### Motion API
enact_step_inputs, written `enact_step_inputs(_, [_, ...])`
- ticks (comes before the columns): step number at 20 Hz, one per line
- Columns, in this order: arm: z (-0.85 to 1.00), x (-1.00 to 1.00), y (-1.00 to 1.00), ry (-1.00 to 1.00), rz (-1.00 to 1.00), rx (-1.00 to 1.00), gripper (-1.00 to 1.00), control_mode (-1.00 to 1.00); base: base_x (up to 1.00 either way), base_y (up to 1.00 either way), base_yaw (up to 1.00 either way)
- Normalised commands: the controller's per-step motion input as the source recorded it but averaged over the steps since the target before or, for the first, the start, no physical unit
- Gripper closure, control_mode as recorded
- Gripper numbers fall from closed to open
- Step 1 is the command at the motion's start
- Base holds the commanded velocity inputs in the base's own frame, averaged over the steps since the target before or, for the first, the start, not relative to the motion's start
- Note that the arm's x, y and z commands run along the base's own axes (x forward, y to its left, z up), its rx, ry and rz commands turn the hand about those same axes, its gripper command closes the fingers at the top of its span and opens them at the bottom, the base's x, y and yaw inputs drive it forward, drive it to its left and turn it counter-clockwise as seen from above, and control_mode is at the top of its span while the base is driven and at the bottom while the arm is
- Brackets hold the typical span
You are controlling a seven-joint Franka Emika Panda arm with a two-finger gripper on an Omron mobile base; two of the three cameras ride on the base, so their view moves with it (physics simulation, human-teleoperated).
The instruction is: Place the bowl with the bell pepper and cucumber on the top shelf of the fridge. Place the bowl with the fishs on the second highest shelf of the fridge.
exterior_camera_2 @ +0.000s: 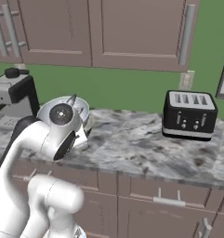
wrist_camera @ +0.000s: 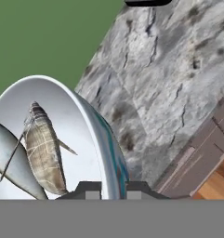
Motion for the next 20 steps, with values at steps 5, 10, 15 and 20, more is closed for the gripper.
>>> enact_step_inputs(5, [0.0, 0.0, 0.0, 0.0, 0.0, 0.0, 1.0, 1.0, -0.71, 0.0, -0.02])
enact_step_inputs(10, [0.0, 0.0, 0.0, 0.0, 0.0, 0.0, 1.0, 1.0, -0.25, 0.0, -0.1])
enact_step_inputs(15, [0.0, 0.0, 0.0, 0.0, 0.0, 0.0, 1.0, 1.0, -0.04, 0.0, -0.28])
enact_step_inputs(20, [0.0, 0.0, 0.0, 0.0, 0.0, 0.0, 1.0, 1.0, 0.0, -0.17, -0.64])
